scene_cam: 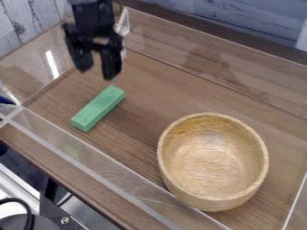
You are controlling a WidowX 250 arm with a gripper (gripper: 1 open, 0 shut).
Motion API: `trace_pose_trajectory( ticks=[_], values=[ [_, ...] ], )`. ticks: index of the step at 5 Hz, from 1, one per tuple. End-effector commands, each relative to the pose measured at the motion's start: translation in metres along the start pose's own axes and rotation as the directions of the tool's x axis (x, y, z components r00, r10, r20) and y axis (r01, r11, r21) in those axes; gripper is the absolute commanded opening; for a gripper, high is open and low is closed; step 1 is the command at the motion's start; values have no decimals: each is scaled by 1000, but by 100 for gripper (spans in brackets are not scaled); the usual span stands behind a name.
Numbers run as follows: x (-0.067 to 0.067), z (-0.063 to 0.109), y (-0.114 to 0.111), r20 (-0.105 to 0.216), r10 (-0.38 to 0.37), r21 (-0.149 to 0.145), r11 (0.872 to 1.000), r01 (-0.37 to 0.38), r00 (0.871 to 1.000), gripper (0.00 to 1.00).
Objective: Remove the green block from inside the brown bowl and put it on the table
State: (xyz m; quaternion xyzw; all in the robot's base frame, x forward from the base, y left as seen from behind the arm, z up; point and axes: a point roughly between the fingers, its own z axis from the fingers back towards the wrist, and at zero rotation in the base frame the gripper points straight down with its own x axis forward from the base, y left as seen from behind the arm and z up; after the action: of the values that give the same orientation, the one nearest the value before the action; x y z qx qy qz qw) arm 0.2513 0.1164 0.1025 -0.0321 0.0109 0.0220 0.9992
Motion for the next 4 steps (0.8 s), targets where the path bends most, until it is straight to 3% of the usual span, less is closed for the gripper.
trace_pose_trajectory(
  ticks=[1, 3, 4],
  values=[
    [7, 6, 4, 58, -13, 34, 999, 11, 998, 100],
    [8, -24, 16, 31, -16, 53, 998, 15, 999, 100],
    [8, -14, 13, 38, -26, 51, 998, 24, 999, 100]
  ],
)
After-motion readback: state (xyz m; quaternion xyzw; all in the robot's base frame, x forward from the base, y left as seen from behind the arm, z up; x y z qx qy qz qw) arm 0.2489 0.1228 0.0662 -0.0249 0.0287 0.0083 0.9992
